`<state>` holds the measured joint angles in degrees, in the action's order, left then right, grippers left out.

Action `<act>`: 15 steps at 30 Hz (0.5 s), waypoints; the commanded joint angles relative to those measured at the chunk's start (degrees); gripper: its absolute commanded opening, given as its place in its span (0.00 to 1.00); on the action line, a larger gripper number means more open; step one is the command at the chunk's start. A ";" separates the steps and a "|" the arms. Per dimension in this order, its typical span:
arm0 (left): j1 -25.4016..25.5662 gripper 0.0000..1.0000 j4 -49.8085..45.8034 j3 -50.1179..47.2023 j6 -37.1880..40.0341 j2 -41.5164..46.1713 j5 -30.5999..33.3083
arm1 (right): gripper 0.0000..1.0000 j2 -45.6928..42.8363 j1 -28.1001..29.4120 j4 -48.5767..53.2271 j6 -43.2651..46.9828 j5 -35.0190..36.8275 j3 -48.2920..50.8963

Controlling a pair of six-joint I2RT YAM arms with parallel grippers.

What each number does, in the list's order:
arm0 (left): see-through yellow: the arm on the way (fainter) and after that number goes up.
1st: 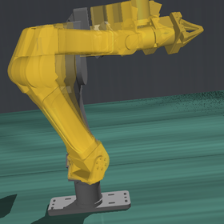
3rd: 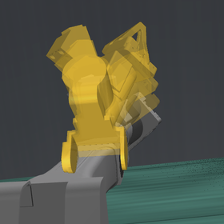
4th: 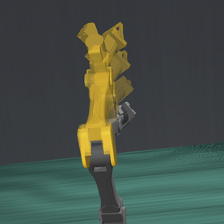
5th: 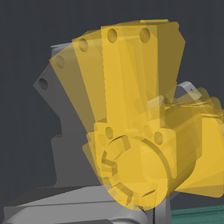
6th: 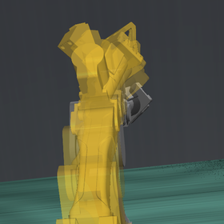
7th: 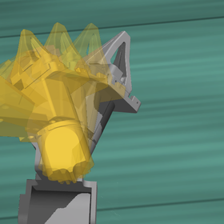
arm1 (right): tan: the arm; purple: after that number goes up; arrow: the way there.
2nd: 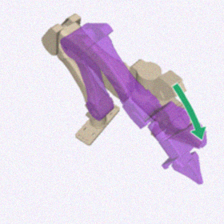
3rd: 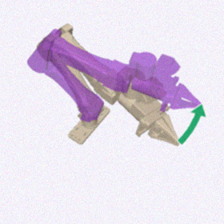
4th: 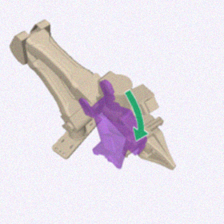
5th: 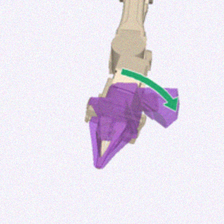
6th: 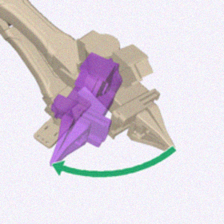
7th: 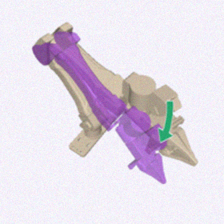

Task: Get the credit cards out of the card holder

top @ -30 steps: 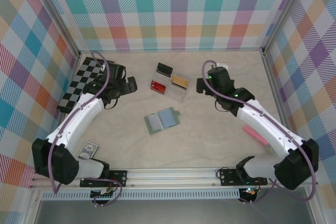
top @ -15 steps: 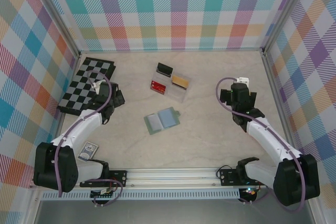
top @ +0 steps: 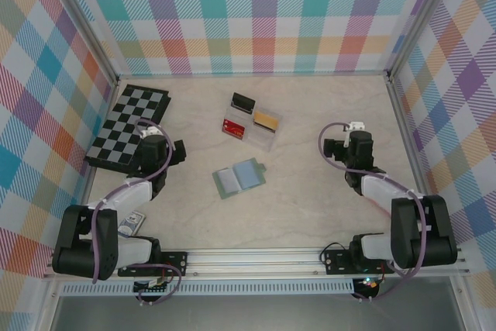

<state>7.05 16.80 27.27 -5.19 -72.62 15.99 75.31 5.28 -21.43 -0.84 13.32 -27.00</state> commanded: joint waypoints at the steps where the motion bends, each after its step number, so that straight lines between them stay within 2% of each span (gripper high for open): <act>1: -1.89 1.00 15.58 -3.54 4.55 -1.56 -7.17 | 1.00 0.79 -0.35 -11.31 2.86 -5.56 1.31; 5: -2.95 1.00 24.73 -6.89 5.65 -4.08 -10.45 | 1.00 2.65 -0.95 -13.94 3.26 -9.72 1.60; 8: -3.41 1.00 26.87 -7.31 6.58 -5.60 -13.05 | 1.00 4.11 -1.19 -17.22 3.48 -10.96 2.58; 15: -4.15 1.00 32.11 -8.60 6.64 -8.61 -14.61 | 1.00 8.25 -1.86 -25.70 3.25 -12.04 5.55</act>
<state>3.79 42.63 19.66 0.19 -79.61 3.36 81.67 4.16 -40.21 2.04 3.25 -22.31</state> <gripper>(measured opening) 0.999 0.999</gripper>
